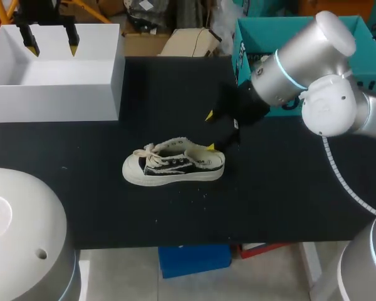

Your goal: Take the shoe out of the shoebox, open the shoe tongue, remove and reinsert the insole, then place the shoe into the shoebox

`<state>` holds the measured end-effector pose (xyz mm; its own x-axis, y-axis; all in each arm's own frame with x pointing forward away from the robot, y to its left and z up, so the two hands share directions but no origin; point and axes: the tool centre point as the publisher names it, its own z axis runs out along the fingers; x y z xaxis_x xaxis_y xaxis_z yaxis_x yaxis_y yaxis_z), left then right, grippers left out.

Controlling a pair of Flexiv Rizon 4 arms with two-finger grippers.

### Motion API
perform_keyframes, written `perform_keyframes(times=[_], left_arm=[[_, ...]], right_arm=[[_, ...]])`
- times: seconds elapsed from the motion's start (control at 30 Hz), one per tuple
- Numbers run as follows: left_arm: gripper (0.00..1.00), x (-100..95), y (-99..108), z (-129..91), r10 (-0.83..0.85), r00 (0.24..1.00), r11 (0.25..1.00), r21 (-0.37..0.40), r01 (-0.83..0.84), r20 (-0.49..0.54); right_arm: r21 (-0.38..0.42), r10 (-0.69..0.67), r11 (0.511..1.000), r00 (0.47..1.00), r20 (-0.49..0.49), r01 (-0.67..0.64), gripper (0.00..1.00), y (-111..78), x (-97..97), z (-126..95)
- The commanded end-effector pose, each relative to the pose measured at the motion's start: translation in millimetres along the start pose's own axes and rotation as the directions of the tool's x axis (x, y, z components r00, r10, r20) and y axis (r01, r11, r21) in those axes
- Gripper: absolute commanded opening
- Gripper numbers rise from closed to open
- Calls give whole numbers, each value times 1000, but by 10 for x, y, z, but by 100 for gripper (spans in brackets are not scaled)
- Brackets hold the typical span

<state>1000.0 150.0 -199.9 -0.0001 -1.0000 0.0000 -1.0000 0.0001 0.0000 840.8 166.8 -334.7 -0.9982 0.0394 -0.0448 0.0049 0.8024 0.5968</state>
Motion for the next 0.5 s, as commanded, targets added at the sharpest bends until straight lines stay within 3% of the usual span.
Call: perform_keyframes(times=[0.03,0.5], left_arm=[[100,-1,0,1,0,1000,1000,0,0,0],[100,-1,0,1,0,1000,1000,0,0,0]], right_arm=[[-83,-4,997,1000,14,5,100,-95,44,18],[-112,25,993,1000,2,-24,100,-435,37,252]])
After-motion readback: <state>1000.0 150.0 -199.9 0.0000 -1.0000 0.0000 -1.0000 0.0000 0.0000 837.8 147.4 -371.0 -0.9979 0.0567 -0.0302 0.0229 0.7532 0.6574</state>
